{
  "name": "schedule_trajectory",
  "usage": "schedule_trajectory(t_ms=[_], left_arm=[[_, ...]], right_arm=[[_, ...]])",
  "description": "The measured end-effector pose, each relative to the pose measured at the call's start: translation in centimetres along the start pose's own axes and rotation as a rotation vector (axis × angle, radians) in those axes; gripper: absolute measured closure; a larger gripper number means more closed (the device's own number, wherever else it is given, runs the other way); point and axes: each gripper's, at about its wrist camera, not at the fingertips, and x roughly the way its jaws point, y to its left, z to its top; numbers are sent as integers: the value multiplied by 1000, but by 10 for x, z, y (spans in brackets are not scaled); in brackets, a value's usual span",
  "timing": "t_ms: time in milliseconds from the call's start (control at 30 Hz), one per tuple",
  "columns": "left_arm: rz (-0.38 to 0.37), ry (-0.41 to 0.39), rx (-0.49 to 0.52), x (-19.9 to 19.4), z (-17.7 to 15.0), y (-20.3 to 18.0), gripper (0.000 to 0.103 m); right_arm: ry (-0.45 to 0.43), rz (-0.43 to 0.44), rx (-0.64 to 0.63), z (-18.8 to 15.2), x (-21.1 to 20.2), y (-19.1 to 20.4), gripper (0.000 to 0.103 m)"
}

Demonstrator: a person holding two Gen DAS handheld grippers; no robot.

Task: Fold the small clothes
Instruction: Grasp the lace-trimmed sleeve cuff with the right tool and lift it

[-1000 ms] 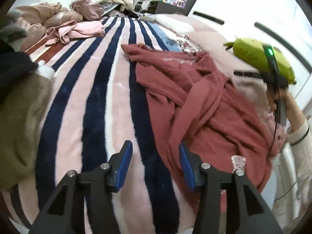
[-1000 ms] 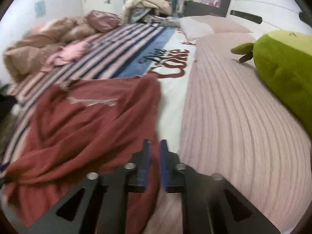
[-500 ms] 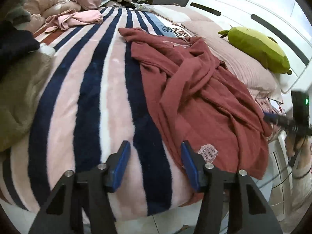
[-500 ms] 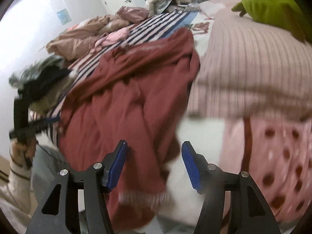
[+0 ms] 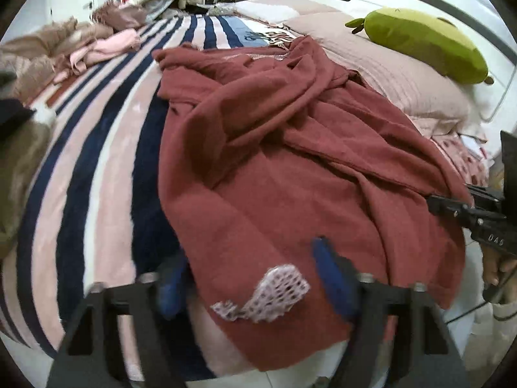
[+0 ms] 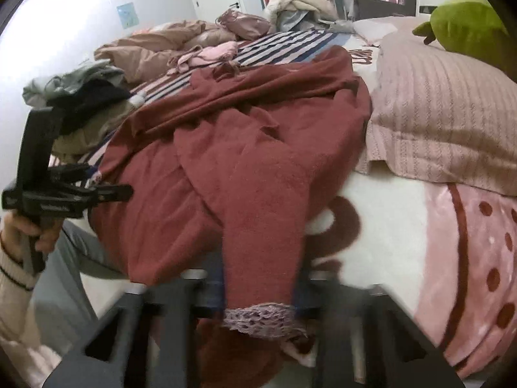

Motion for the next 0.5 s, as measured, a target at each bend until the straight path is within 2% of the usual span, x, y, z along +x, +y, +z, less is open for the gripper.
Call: schedule_trajectory(t_ms=[67, 167, 233, 367, 433, 500], left_arm=[[-16, -8, -1, -5, -1, 0, 96], [-13, -39, -3, -18, 0, 4, 97], [0, -52, -32, -30, -5, 20, 97], [34, -62, -68, -47, -16, 53, 97], [18, -53, -76, -46, -19, 62, 95], [-19, -29, -86, -42, -23, 66, 88]], right_arm=[[-22, 15, 21, -1, 0, -2, 94], [-39, 29, 35, -1, -3, -5, 96], [-49, 52, 46, -2, -8, -6, 96], [-58, 167, 73, 0, -14, -2, 97], [-51, 184, 50, 0, -14, 6, 97], [-20, 161, 49, -3, -9, 8, 96]])
